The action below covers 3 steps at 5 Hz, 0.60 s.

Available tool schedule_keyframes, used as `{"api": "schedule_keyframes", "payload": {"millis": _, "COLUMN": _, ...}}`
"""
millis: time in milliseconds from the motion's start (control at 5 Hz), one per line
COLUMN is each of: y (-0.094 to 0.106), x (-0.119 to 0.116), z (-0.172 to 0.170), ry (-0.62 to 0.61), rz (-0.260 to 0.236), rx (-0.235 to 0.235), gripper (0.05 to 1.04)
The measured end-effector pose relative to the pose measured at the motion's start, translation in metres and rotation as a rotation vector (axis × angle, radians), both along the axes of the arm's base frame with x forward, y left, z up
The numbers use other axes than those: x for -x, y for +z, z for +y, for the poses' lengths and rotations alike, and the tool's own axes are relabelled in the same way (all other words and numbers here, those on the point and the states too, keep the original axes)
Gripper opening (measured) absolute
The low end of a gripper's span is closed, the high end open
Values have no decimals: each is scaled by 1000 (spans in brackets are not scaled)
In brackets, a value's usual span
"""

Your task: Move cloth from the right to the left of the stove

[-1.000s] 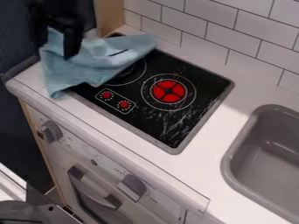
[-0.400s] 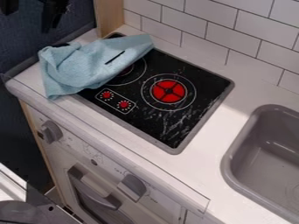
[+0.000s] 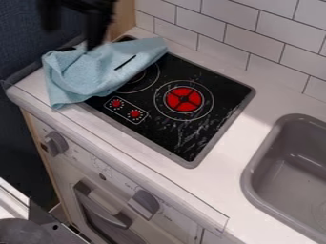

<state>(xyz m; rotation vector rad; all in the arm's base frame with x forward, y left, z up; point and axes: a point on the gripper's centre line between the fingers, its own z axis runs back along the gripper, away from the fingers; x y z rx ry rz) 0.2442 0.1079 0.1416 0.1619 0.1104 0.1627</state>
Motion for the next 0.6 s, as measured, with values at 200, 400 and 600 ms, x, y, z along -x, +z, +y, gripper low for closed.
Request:
{"api": "schedule_keyframes", "payload": {"millis": 200, "y": -25, "x": -21, "z": -46, "ry": -72, "rz": 50, "rx": 72, "gripper": 1000}}
{"api": "schedule_keyframes", "payload": {"millis": 400, "y": -28, "x": -19, "z": -95, "ry": -151, "rz": 79, "rx": 169, "gripper": 1000}}
{"api": "schedule_keyframes", "payload": {"millis": 600, "y": -19, "x": -4, "z": -137, "ry": -258, "rz": 106, "rx": 177, "gripper": 1000}}
